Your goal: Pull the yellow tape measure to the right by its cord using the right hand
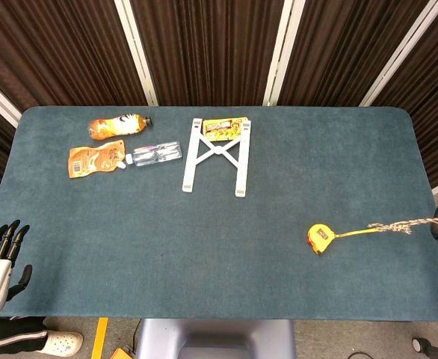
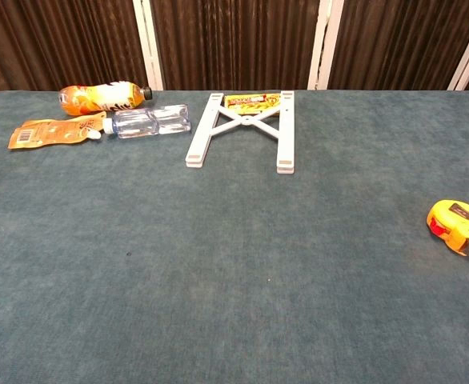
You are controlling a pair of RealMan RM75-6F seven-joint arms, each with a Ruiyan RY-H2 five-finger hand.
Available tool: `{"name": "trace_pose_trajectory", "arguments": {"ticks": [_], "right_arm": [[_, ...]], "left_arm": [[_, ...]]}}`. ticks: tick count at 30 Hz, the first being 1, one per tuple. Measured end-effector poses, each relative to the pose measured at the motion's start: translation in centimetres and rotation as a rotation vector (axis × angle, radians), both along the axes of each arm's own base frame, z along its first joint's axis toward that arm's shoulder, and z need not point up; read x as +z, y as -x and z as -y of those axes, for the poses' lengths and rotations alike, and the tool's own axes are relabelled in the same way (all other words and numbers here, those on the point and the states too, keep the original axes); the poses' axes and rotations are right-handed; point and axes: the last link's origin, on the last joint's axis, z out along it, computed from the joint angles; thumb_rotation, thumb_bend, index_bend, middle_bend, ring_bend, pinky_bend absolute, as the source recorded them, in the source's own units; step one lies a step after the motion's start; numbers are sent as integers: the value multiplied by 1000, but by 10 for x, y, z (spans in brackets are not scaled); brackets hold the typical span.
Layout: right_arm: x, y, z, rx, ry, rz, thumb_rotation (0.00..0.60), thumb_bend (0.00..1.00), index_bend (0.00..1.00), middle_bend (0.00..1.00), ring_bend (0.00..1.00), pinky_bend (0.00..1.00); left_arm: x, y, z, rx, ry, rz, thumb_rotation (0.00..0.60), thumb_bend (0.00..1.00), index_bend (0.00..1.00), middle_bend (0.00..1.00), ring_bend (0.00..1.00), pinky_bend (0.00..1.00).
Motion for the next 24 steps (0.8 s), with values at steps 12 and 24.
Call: {"name": "trace_pose_trajectory", "arguments": {"ticks": [12,24], "right_arm": [[-57,-89,24,317,-121,146,600,439,252,14,2,0],[-61,-129,-10,227,-255,102,600,59,0,0,0,0]], "left_arm": [[5,1,1,-8,-11,17,600,458,54,0,0,137],[5,1,2,-20,-12,23,600,459,50,0,0,142]]}}
